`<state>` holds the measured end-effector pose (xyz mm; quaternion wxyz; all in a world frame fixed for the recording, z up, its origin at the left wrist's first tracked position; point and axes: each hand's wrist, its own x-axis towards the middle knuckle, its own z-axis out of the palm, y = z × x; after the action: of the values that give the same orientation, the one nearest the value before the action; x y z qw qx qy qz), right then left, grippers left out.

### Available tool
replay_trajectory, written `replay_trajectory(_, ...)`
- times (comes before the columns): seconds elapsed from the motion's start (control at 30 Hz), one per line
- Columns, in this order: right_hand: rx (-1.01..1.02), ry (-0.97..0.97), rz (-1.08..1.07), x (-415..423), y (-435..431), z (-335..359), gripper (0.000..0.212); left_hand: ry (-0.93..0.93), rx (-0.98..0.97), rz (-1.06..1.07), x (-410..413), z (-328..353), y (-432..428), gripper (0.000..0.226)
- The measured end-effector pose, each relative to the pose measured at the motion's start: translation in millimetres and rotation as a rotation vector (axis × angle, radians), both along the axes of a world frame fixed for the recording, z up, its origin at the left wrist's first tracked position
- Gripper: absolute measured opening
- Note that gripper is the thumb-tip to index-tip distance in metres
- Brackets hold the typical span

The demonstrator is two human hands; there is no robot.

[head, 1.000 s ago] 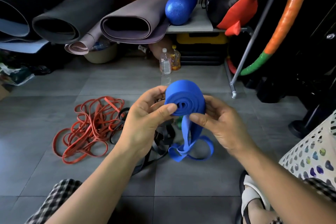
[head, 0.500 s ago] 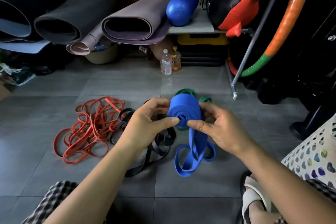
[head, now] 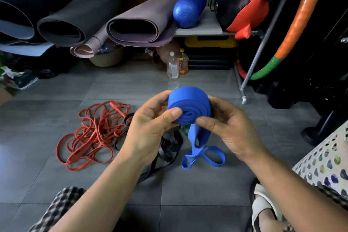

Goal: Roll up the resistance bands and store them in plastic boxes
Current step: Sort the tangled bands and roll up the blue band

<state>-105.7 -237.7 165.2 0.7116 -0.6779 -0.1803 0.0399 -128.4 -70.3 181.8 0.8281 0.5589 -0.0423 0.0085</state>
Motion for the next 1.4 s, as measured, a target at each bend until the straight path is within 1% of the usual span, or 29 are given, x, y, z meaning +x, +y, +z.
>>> replay_trajectory(0.07, 0.112, 0.047, -0.016, -3, 5, 2, 0.034, 0.037, -0.117, 0.007, 0, -4, -5, 0.03)
replay_trajectory(0.1, 0.114, 0.063, -0.022, -4, 7, 3, 0.033, 0.055, -0.155, 0.006, -1, -6, -7, 0.029)
replay_trajectory(0.17, 0.031, 0.071, -0.007, -3, 6, 2, 0.033, 0.091, -0.192, -0.02, 0, -11, -6, 0.027)
replay_trajectory(0.23, -0.105, 0.073, 0.003, 0, 0, 1, 0.035, 0.13, -0.128, -0.066, 2, -10, -1, 0.026)
replay_trajectory(0.27, -0.192, 0.059, -0.013, 2, -4, 3, 0.038, 0.134, -0.014, -0.074, 4, -10, 3, 0.03)
replay_trajectory(0.33, -0.417, -0.018, -0.066, 3, -11, 4, 0.039, 0.079, 0.38, -0.056, 7, -10, 10, 0.042)
replay_trajectory(0.37, -0.569, -0.086, -0.08, 2, -13, 5, 0.04, 0.029, 0.576, -0.044, 6, -10, 12, 0.048)
replay_trajectory(0.4, -0.733, -0.161, -0.084, 1, -13, 5, 0.041, -0.029, 0.721, -0.043, 5, -11, 12, 0.052)
replay_trajectory(0.43, -0.852, -0.224, -0.073, -2, -12, 5, 0.043, -0.075, 0.798, -0.055, 4, -12, 10, 0.05)
replay_trajectory(0.47, -0.895, -0.252, -0.06, -3, -11, 4, 0.044, -0.102, 0.818, -0.061, 2, -12, 9, 0.046)
replay_trajectory(0.5, -0.875, -0.251, -0.051, -4, -10, 4, 0.044, -0.11, 0.801, -0.051, 1, -12, 7, 0.042)
replay_trajectory(0.53, -0.803, -0.225, -0.051, -5, -10, 5, 0.044, -0.098, 0.735, -0.031, 0, -13, 7, 0.04)
replay_trajectory(0.67, -0.289, -0.002, 0.006, 1, -10, 10, 0.039, -0.019, 0.294, -0.006, 2, -12, 5, 0.038)
replay_trajectory(0.73, -0.088, 0.063, 0.036, 3, -9, 9, 0.037, -0.018, 0.181, -0.006, 1, -10, 2, 0.034)
replay_trajectory(0.8, -0.008, 0.079, 0.051, 4, -8, 7, 0.039, -0.014, 0.098, -0.019, 0, -7, -1, 0.032)
replay_trajectory(0.87, 0.022, 0.073, 0.047, 4, -6, 5, 0.049, 0.015, -0.014, -0.033, 0, -7, -4, 0.031)
replay_trajectory(0.9, 0.041, 0.073, 0.038, 4, -4, 4, 0.049, 0.039, -0.077, -0.036, 0, -7, -5, 0.031)
replay_trajectory(0.97, 0.076, 0.079, 0.012, 3, -1, 2, 0.038, 0.082, -0.166, -0.033, -1, -11, -8, 0.033)
replay_trajectory(1.03, 0.028, 0.075, 0.009, 3, 0, 1, 0.034, 0.103, -0.171, -0.025, -1, -14, -10, 0.029)
replay_trajectory(1.1, -0.081, 0.063, 0.021, 4, -4, 4, 0.035, 0.108, -0.074, -0.029, 0, -14, -5, 0.027)
replay_trajectory(1.13, -0.143, 0.057, 0.022, 4, -8, 7, 0.036, 0.088, 0.045, -0.038, 2, -14, 0, 0.03)
replay_trajectory(1.17, -0.241, 0.027, 0.006, 4, -11, 9, 0.037, 0.048, 0.211, -0.047, 5, -13, 6, 0.035)
replay_trajectory(1.23, -0.536, -0.098, -0.029, 3, -13, 10, 0.039, -0.038, 0.541, -0.07, 7, -11, 16, 0.048)
replay_trajectory(1.27, -0.658, -0.159, -0.032, 1, -13, 10, 0.039, -0.085, 0.658, -0.086, 7, -10, 18, 0.052)
replay_trajectory(1.3, -0.718, -0.198, -0.029, 0, -11, 8, 0.038, -0.127, 0.731, -0.094, 7, -9, 18, 0.05)
replay_trajectory(1.33, -0.717, -0.207, -0.026, -1, -10, 7, 0.038, -0.149, 0.76, -0.089, 6, -8, 17, 0.047)
replay_trajectory(1.4, -0.601, -0.163, -0.015, -1, -8, 6, 0.036, -0.157, 0.699, -0.069, 5, -7, 14, 0.041)
